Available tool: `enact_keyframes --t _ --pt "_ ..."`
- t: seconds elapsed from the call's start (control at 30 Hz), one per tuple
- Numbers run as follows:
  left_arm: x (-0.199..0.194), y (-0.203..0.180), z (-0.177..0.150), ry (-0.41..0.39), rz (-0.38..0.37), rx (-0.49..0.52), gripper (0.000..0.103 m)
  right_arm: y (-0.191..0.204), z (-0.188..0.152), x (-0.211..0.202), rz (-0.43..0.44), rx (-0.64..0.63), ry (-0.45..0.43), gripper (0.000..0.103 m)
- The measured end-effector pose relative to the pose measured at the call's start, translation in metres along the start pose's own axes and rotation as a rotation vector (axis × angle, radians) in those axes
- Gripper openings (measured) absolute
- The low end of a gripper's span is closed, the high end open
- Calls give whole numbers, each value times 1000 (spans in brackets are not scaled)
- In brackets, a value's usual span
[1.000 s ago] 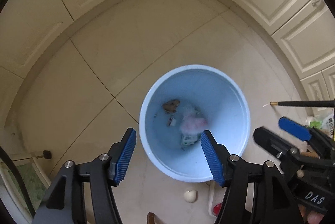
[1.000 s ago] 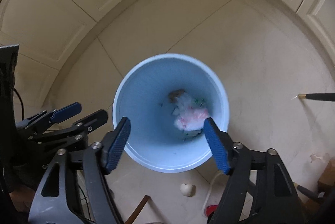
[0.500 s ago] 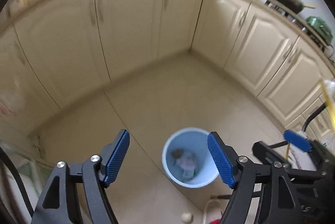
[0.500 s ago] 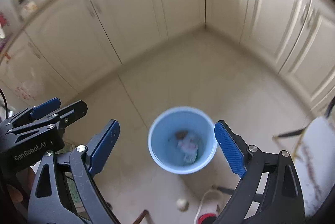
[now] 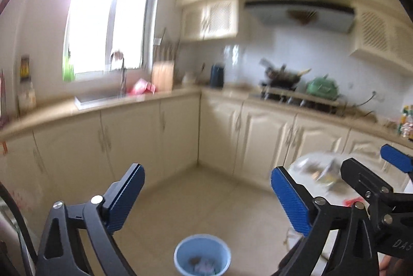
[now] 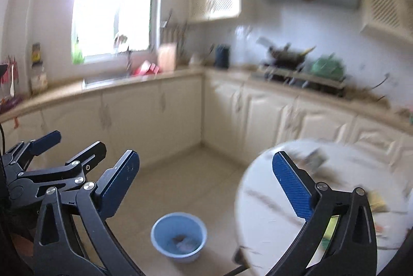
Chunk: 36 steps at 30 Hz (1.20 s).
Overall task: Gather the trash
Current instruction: 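Move both tools back toward the table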
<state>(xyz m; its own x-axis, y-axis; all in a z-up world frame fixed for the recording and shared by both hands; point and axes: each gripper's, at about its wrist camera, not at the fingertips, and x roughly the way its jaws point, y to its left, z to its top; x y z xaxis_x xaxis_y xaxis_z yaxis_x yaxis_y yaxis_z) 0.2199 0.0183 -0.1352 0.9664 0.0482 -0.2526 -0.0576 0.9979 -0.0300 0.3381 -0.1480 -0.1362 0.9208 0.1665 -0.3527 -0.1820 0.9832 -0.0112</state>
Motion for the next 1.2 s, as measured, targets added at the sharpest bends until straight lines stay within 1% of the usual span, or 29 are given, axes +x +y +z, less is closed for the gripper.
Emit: enact_keyframes --t 0.03,0.13,0.23,0.27,0.3,0.37,0.43,0.47,0.5,0.53,0.67,0.73,0.9,1.03,1.2 --pt "-13 -10 -2 -27 -9 9 99 -7 5 -24 -21 4 -38 103" --pt "-56 -45 -3 -112 -53 36 101 -21 16 -70 -69 20 -116 103" --pt "-84 -72 -12 -160 -93 56 102 -35 15 -104 -128 35 -171 103" --pt "-90 -78 -18 -167 -112 61 102 -42 14 -115 -147 41 -182 103" --pt "-95 -84 -32 -167 -133 71 102 -47 14 -124 -164 48 -190 103" --pt "-102 -105 -42 -161 -172 92 102 -60 9 -139 -213 64 -200 103" --pt "-105 -88 -51 -147 -205 109 102 -74 5 -152 -251 82 -197 103" --pt "-106 -99 -56 -134 -229 124 102 -80 3 -158 -267 92 -193 103" --pt "-101 -78 -50 -124 -246 136 102 -88 0 -162 -284 102 -188 103" --pt "-95 -76 -43 -117 -259 148 102 -96 -4 -166 -300 113 -182 103" --pt "-85 -83 -14 -102 -300 193 102 -132 -19 -182 -349 166 -165 103" --pt "-81 -90 -3 -79 -321 209 102 -148 -25 -184 -368 190 -157 103" --pt "-41 -121 14 6 -351 265 102 -181 -42 -178 -396 231 -120 103" --pt "-2 -152 24 95 -383 312 102 -206 -59 -158 -407 270 -51 103" --pt "47 -194 19 206 -387 362 102 -236 -82 -127 -427 315 48 103"
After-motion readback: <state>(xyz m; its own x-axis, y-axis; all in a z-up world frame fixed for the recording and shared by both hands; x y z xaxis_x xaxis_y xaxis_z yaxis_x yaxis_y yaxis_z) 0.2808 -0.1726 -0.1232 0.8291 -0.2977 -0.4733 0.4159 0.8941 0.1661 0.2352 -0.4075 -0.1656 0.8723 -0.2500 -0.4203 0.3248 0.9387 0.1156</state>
